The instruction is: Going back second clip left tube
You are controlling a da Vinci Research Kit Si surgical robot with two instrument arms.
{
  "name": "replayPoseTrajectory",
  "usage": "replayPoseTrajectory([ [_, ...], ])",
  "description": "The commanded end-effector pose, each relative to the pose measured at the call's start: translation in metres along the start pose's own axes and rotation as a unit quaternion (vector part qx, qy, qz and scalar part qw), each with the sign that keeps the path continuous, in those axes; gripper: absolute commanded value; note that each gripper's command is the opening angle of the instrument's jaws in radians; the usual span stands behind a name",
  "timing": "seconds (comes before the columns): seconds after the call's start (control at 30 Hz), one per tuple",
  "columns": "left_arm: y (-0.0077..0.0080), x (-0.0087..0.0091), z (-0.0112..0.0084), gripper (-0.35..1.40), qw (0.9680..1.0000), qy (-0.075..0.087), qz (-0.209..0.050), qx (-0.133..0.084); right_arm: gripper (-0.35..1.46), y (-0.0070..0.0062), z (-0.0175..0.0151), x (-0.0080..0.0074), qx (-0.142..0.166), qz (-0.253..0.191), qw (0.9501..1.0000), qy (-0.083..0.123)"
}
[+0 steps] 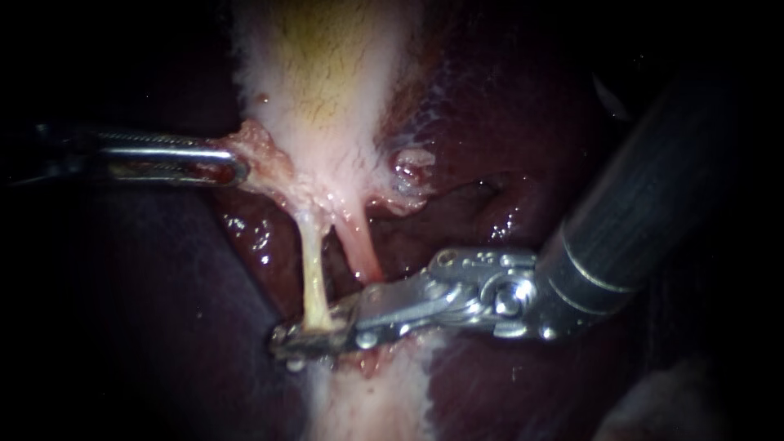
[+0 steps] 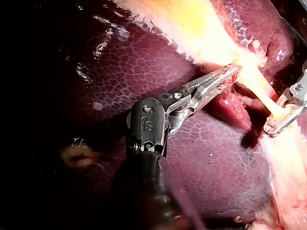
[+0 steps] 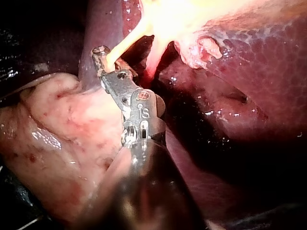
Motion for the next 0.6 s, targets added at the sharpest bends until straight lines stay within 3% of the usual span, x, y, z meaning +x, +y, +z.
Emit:
replayPoseTrajectory([
  [0.03, 0.0000, 0.0000, 0.0000, -0.35, 1.0000, 0.000, 0.000, 0.000, -0.35, 0.0001, 0.0000, -0.0001, 0.000, 0.000, 1.0000, 0.000],
  [0.13, 0.0000, 0.0000, 0.0000, -0.35, 1.0000, 0.000, 0.000, 0.000, -0.35, 0.0001, 0.0000, -0.0001, 0.004, 0.000, 1.0000, 0.008],
  [0.23, 0.0000, 0.0000, 0.0000, -0.35, 1.0000, 0.000, 0.000, 0.000, 0.16, 0.0001, 0.0001, 0.0000, 0.017, -0.002, 0.9993, 0.033],
  [0.3, -0.0001, 0.0000, 0.0000, -0.35, 1.0000, 0.000, 0.000, 0.000, 0.37, 0.0002, 0.0005, 0.0002, 0.016, -0.002, 0.9993, 0.035],
  [0.6, 0.0000, -0.0002, 0.0001, -0.35, 1.0000, 0.000, 0.000, 0.000, 0.49, 0.0012, 0.0016, -0.0002, 0.000, -0.003, 0.9985, 0.054],
])
